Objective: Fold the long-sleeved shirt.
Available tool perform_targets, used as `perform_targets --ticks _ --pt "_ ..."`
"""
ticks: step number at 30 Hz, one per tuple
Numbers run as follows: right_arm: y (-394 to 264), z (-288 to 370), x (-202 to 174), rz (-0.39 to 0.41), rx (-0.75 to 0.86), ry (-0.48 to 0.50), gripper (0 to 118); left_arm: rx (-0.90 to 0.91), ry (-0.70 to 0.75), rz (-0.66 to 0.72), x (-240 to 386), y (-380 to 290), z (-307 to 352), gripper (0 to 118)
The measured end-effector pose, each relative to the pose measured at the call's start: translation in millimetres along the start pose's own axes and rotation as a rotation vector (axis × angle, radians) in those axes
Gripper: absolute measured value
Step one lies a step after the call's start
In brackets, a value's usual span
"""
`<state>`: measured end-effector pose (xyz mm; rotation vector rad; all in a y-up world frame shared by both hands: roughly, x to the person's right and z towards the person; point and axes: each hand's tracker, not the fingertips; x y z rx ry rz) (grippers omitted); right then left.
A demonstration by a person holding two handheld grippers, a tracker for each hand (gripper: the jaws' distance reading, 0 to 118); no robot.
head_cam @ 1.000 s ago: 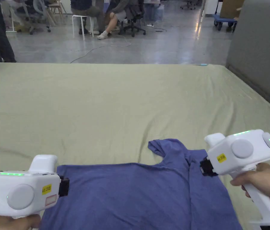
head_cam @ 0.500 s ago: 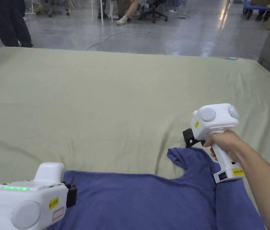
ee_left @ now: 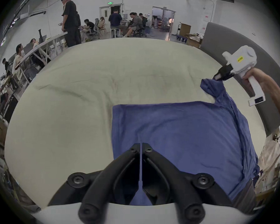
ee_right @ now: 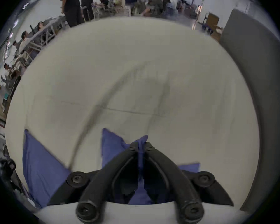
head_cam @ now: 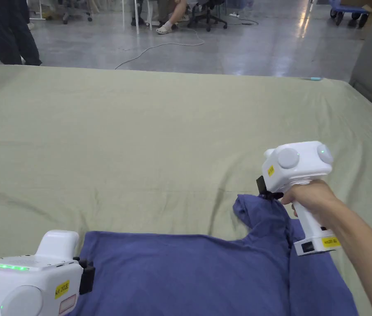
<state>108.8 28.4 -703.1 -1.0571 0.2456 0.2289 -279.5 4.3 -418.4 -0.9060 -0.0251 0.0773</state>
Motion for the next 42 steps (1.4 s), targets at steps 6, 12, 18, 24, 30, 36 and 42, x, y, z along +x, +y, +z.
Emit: perform_targets --ticks 6,12,18,24,30,36,42 --pt "-78.5 141.2 -0.4 0.055 0.197 0.081 0 0.027 -0.027 -0.029 11.7 -8.4 19.9 0" --pt "-192.2 173.8 -24.8 0.081 0.176 0.157 0 0.058 -0.053 -0.046 24.8 -21.6 40.1 0" --pt "-268.0 102.1 -52.2 0.144 -0.075 0.097 0 0.053 -0.077 -0.060 34.4 -33.4 57.1 0" --pt "-286.1 72.2 -49.7 0.154 -0.127 0.056 0 0.065 -0.085 -0.070 39.8 -40.6 75.2 0" --pt "-280.3 140.8 -33.6 0.031 0.048 0.087 107 0.075 -0.091 -0.067 40.4 -45.1 86.9 0" --pt "-290.0 169.7 -22.2 -0.036 0.078 0.042 0 0.079 -0.107 -0.067 40.5 -50.0 88.0 0" --pt "-252.5 160.6 -2.6 -0.034 0.085 0.034 0 0.065 -0.124 -0.076 41.6 -46.6 77.3 0"
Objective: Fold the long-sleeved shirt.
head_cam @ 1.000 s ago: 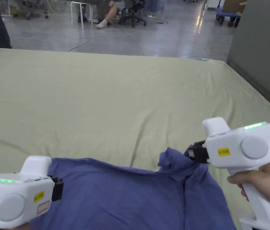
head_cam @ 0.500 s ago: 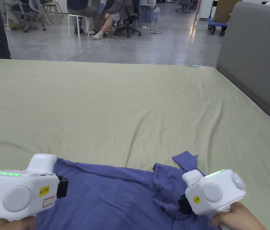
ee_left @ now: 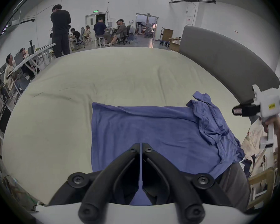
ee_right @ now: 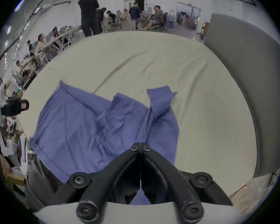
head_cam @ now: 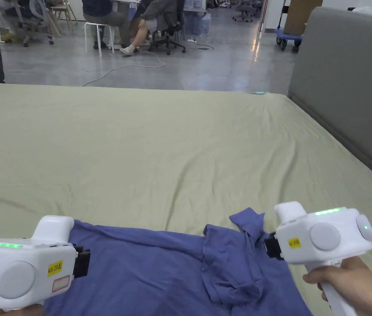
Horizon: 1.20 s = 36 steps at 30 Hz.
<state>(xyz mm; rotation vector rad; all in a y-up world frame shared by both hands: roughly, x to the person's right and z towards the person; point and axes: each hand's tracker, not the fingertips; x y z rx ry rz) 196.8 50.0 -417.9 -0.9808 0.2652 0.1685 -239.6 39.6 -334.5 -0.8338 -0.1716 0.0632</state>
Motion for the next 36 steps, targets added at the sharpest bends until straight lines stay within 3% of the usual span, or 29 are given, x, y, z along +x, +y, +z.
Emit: perform_targets --ticks 1,3,4,12,13,15,18,19,20,21,22,23,24,27,29,30,32,35,36 --pt "11.9 -10.3 2.4 -0.008 0.005 -0.006 14 -0.002 -0.001 -0.001 -0.7 0.9 -2.0 0" --pt "35.4 -25.5 13.4 -0.027 -0.001 -0.021 77 -0.004 0.001 0.002 -2.2 3.2 -6.6 0" --pt "46.5 -38.3 18.6 -0.040 -0.027 -0.017 97 -0.006 0.001 0.006 -3.5 4.0 -9.0 0" --pt "83.0 -147.8 35.4 -0.130 -0.229 -0.053 92 -0.027 0.020 0.051 -18.1 9.4 -29.4 0" --pt "83.2 -157.1 32.0 -0.128 -0.256 -0.048 81 -0.031 0.022 0.056 -20.8 10.9 -32.5 0" --pt "79.1 -173.7 30.9 -0.120 -0.326 -0.069 46 -0.044 0.026 0.071 -27.5 15.5 -39.8 0" --pt "77.2 -175.3 26.1 -0.094 -0.288 -0.082 43 -0.027 0.090 0.125 -43.1 30.3 -51.4 0" --pt "76.9 -173.5 26.0 -0.087 -0.284 -0.086 36 -0.010 0.111 0.131 -49.8 39.6 -57.1 0" --pt "75.5 -170.8 25.0 -0.084 -0.269 -0.074 20 0.010 0.120 0.137 -57.7 50.3 -64.9 3" --pt "74.6 -170.4 23.0 -0.081 -0.252 -0.059 15 0.026 0.153 0.149 -64.4 60.4 -72.7 19" --pt "72.7 -173.9 21.8 -0.077 -0.261 -0.076 15 0.026 0.183 0.142 -69.8 72.3 -84.1 66" --pt "71.7 -176.1 21.1 -0.059 -0.259 -0.079 15 -0.002 0.207 0.129 -76.0 84.9 -98.4 99" --pt "71.9 -178.5 19.4 -0.058 -0.259 -0.083 15 -0.019 0.241 0.125 -81.4 95.2 -112.6 113" --pt "73.9 -180.5 17.9 -0.052 -0.267 -0.094 15 -0.034 0.298 0.077 -93.7 119.3 -153.3 112" --pt "78.0 -183.6 17.2 -0.057 -0.279 -0.100 15 -0.170 0.278 0.071 -100.7 124.8 -184.9 110" --pt "78.8 -184.2 17.6 -0.053 -0.285 -0.100 15 -0.234 0.275 0.089 -102.7 124.2 -198.6 106" --pt "80.7 -186.2 19.3 -0.051 -0.297 -0.098 15 -0.308 0.265 0.163 -108.4 117.9 -222.7 85" --pt "82.1 -187.4 20.7 -0.057 -0.305 -0.091 15 -0.332 0.293 0.185 -106.2 104.2 -235.8 80" --pt "81.9 -187.7 21.3 -0.056 -0.305 -0.088 15 -0.268 0.306 0.169 -99.9 104.9 -229.9 71"
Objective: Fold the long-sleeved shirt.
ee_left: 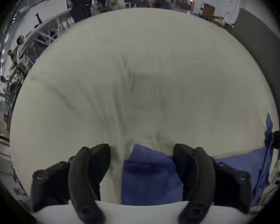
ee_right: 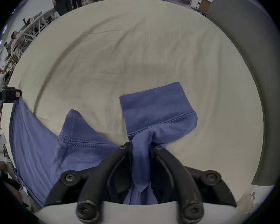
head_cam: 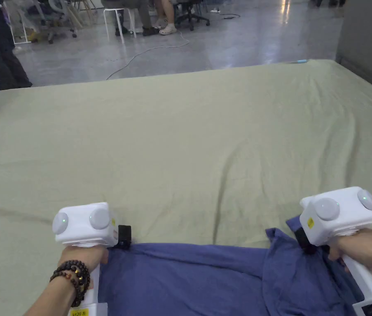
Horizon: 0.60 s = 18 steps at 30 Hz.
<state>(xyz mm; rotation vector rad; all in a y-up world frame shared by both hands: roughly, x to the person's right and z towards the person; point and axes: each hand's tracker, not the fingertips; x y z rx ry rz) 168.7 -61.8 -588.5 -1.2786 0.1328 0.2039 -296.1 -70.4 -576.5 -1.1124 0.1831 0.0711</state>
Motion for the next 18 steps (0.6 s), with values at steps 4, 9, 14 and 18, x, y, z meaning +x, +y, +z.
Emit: perform_targets --ticks 4,9,14,18 --pt "-0.5 -0.2 0.7 -0.012 0.005 0.006 15 0.030 0.011 -0.051 14.9 -4.3 24.5 2" --pt "-2.8 14.4 0.8 -0.013 0.024 0.000 15 0.045 -0.100 -0.003 12.0 -12.6 61.0 2" --pt "-25.4 85.7 13.0 -0.061 0.200 0.107 14 0.182 -0.186 0.006 -17.9 -32.8 132.4 2" --pt "-67.8 145.6 13.0 -0.022 0.321 0.147 14 0.259 -0.243 0.004 -40.6 -76.7 201.7 2"
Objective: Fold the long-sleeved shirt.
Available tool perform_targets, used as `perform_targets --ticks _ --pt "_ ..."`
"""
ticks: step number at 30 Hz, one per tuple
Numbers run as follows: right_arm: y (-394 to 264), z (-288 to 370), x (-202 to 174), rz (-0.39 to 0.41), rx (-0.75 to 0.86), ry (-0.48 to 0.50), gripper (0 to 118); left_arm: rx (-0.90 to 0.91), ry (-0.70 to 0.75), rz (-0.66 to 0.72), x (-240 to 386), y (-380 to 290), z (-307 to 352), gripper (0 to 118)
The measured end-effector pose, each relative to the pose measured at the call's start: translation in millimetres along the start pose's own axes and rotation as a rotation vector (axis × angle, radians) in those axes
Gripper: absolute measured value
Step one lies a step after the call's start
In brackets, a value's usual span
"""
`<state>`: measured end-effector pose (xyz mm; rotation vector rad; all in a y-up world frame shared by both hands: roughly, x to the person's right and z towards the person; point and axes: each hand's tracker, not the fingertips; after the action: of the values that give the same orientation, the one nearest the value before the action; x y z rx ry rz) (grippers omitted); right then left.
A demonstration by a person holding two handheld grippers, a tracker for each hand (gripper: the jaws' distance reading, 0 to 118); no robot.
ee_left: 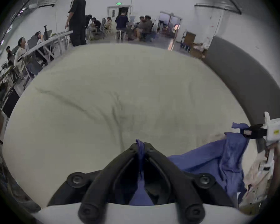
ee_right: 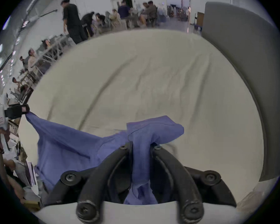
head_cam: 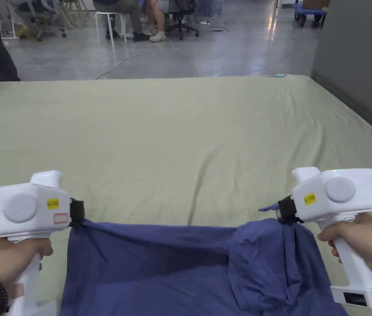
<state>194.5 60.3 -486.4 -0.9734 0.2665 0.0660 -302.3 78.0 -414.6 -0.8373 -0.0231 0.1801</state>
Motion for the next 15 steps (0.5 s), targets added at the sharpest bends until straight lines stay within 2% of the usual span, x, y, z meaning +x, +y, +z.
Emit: perform_targets --ticks 4,7,10,15 --pt "-39.6 54.2 -8.1 0.035 0.035 0.018 14 -0.001 -0.017 -0.048 2.8 -45.4 58.5 2" --pt "-78.0 81.0 -11.6 0.065 0.031 0.044 14 -0.056 -0.081 -0.025 -0.9 -88.0 81.7 2" --pt "-117.8 90.0 -12.6 0.089 -0.025 0.051 14 -0.137 -0.045 -0.055 -3.5 -129.1 79.5 2" --pt "-169.6 61.7 -13.5 0.194 -0.271 0.054 14 -0.286 -0.051 -0.061 -9.4 -177.4 52.2 2"
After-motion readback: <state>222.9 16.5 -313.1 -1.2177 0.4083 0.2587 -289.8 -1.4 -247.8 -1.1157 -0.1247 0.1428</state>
